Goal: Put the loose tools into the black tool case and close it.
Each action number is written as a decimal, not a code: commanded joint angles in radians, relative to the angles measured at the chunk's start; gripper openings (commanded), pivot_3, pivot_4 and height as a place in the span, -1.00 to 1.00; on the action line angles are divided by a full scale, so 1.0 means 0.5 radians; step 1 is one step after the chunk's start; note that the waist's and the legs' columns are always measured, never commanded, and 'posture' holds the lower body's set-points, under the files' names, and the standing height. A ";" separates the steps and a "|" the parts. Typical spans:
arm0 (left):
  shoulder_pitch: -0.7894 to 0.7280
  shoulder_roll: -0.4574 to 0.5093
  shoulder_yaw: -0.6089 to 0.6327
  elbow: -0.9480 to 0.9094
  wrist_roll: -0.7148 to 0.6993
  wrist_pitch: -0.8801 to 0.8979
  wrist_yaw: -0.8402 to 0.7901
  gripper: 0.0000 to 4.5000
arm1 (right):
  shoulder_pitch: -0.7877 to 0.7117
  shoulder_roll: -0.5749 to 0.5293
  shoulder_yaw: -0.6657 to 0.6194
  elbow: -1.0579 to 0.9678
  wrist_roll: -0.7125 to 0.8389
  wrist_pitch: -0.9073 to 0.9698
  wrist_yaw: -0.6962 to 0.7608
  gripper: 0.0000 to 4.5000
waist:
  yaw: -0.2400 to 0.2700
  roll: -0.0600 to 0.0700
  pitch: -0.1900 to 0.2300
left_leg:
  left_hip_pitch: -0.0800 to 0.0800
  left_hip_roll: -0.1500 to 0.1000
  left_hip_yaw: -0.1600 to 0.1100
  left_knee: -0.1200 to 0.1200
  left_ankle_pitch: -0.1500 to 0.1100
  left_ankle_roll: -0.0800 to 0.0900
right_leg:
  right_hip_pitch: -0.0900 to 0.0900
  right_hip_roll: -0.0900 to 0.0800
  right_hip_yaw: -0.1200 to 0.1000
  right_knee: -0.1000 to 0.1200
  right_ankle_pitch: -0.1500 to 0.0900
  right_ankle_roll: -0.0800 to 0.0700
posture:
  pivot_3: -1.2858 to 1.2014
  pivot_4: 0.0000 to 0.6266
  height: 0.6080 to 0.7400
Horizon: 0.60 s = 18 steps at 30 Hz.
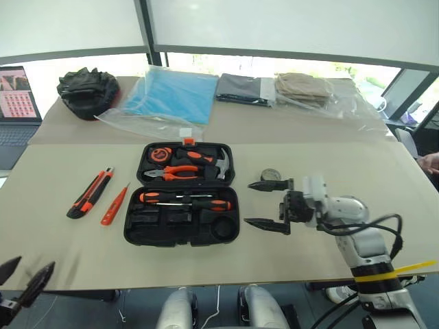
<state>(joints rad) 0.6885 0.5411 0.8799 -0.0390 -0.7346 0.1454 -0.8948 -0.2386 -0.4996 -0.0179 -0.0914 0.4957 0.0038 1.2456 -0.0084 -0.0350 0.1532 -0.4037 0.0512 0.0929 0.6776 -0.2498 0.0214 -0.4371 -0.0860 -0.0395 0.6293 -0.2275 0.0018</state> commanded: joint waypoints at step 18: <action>-1.016 0.629 -0.802 -0.471 0.122 1.266 0.693 1.00 | -0.146 0.130 -0.022 -0.406 0.188 0.165 -0.419 0.98 | -0.006 -0.003 -0.001 | -0.003 -0.002 0.008 -0.004 0.001 -0.002 | -0.001 0.002 0.005 0.003 0.021 -0.002 | 0.03 -0.52 1.00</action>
<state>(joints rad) 0.2046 0.8480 0.4864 -0.2731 -0.6820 0.7532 -0.5660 -0.2993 -0.4388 -0.0213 -0.2516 0.5896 0.0939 1.0509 -0.0112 -0.0364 0.1529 -0.4054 0.0501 0.0963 0.6755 -0.2493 0.0205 -0.4372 -0.0848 -0.0372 0.6310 -0.2171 0.0006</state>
